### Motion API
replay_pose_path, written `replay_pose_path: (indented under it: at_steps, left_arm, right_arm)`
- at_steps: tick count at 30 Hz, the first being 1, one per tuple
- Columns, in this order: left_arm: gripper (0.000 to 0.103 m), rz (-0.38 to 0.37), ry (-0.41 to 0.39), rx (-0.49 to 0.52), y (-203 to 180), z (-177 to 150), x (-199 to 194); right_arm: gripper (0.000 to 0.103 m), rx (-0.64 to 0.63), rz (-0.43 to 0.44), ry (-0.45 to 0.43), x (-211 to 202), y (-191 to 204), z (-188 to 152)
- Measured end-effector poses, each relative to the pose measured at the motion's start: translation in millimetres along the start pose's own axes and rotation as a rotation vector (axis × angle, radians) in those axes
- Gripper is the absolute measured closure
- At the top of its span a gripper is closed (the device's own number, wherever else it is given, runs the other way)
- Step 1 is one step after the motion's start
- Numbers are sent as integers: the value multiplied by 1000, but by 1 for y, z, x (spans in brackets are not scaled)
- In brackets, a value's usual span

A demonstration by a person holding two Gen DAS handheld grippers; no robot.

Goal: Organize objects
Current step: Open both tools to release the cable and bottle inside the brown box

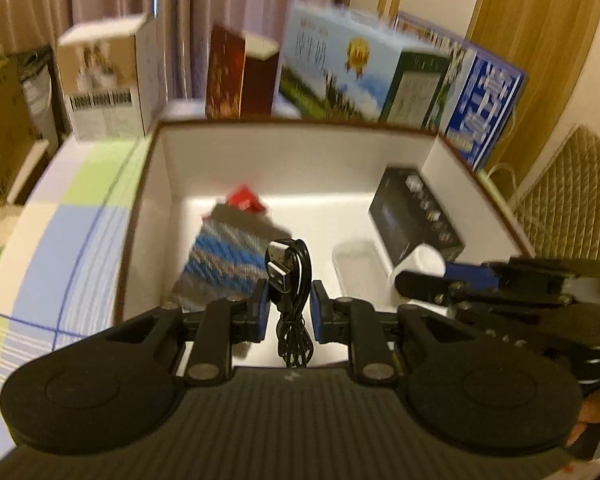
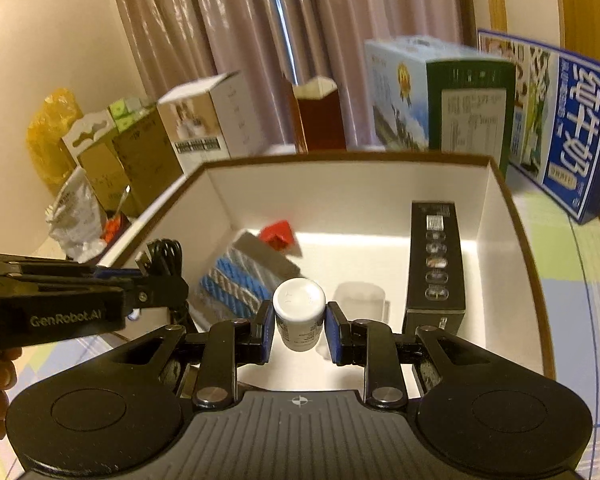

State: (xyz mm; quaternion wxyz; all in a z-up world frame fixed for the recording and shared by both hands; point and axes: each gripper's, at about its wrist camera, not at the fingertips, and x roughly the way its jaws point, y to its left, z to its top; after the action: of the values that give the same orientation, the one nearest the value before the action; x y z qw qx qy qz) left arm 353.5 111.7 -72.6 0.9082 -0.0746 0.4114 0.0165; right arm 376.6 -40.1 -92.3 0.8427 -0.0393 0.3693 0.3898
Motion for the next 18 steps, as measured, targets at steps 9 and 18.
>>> replay_pose_path:
  at_steps: [9,18]
  left_arm:
    - [77,-12,187,-55,15,11,49]
    - [58,29,136,-32,25,24,39]
  right_arm:
    - [79,21,6,67,19,-4,0]
    - [79,22,7,119,37,3,3]
